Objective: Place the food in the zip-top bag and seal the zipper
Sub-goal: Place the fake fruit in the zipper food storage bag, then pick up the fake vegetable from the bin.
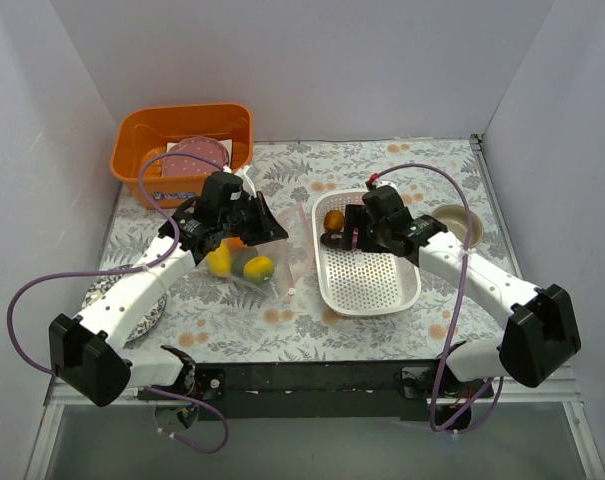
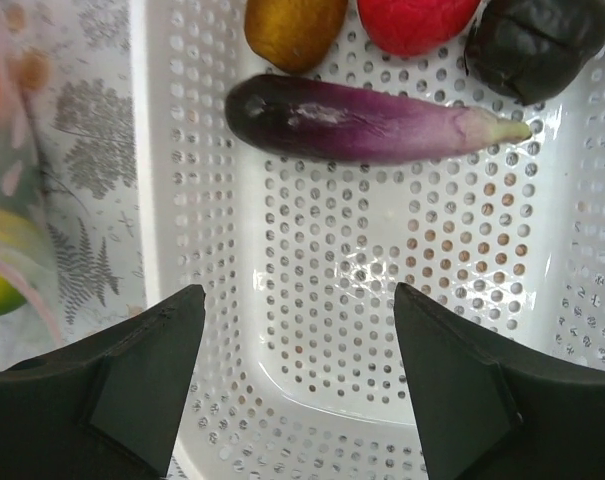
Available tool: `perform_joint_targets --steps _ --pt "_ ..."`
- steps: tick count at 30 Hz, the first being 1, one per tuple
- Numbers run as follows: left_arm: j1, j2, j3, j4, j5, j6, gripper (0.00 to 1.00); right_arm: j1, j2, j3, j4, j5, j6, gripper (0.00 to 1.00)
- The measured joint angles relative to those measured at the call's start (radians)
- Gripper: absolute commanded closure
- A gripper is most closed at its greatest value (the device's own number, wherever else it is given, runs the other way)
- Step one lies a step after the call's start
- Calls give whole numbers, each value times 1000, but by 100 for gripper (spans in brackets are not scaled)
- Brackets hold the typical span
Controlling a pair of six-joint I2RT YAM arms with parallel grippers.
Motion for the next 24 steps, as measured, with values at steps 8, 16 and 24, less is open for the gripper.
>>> perform_joint_targets --steps 8,16,24 --pt "0 -13 -7 3 0 0 100 0 64 -8 -43 -29 -41 13" --pt "0 -13 -10 5 1 0 100 -31 64 -12 -41 -97 -51 2" --pt "0 -14 -14 7 1 0 100 -66 64 -13 -41 -82 -65 2"
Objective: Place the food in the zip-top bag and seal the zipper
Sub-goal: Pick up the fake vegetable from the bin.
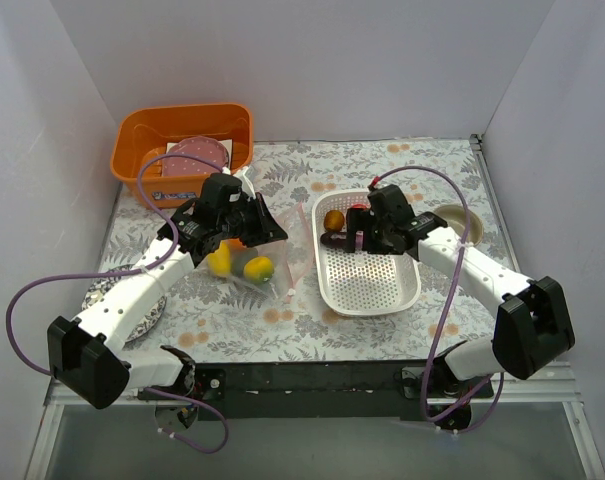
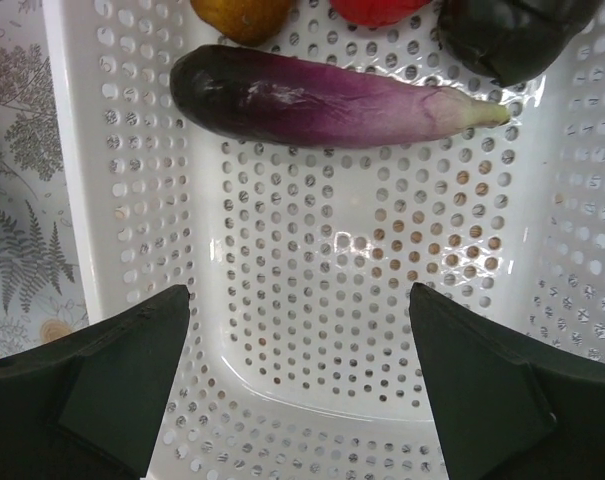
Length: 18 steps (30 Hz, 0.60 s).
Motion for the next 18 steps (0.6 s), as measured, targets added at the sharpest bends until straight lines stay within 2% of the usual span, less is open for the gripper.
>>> perform_joint_targets --steps 10,18 --pt "0 -2 -2 0 0 0 100 -92 81 46 31 -6 -91 2" --pt "0 -2 -10 2 0 0 100 -119 200 119 79 -212 -332 2"
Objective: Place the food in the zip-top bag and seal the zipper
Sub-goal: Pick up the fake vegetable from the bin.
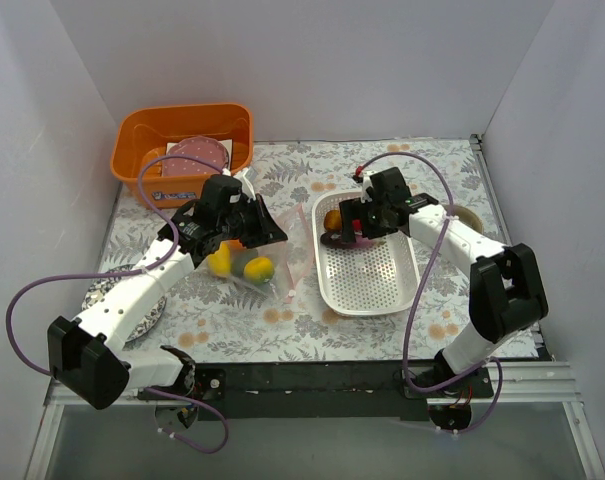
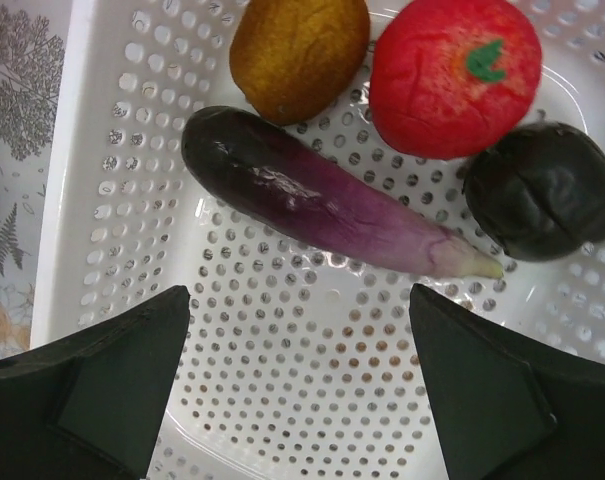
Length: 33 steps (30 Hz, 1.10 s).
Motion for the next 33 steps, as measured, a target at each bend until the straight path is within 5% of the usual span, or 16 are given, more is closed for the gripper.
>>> perform_joint_targets --steps 20,33 --pt "0 0 -5 6 0 0 100 -8 195 71 3 -63 -304 3" --pt "0 0 -5 6 0 0 100 -8 192 19 8 -89 -298 27"
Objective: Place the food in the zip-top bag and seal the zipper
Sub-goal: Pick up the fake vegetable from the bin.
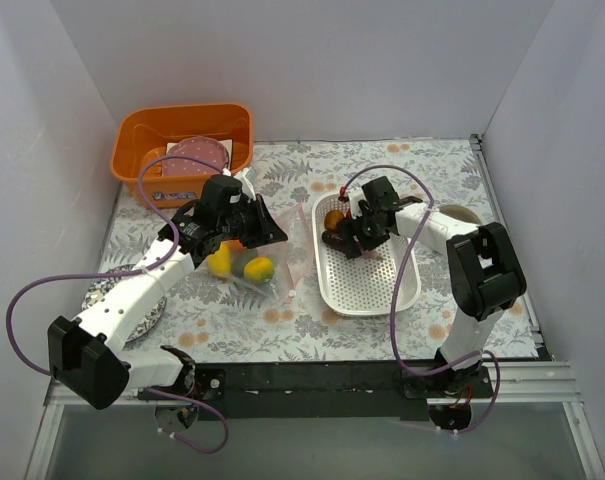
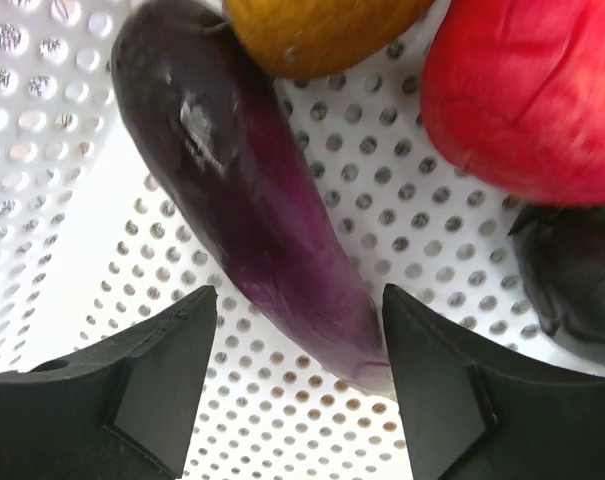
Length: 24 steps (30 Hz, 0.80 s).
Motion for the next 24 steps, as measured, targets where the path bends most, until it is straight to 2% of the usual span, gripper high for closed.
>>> perform_joint_targets --steps 6,12,15,19,23,24 --pt "0 0 0 0 0 0 100 0 -76 -54 -21 -14 19 39" --pt "0 0 0 6 1 0 100 0 -169 -93 -26 -51 34 37" --pt "0 0 -3 10 2 0 100 1 -176 -105 -21 -60 45 32" --pt "0 0 -9 13 7 0 100 6 -175 -128 -16 -43 49 30" --pt "0 0 -9 13 7 0 100 8 -175 -134 -4 -17 53 28" --pt "0 0 -9 13 7 0 100 8 -177 -134 3 -13 55 31"
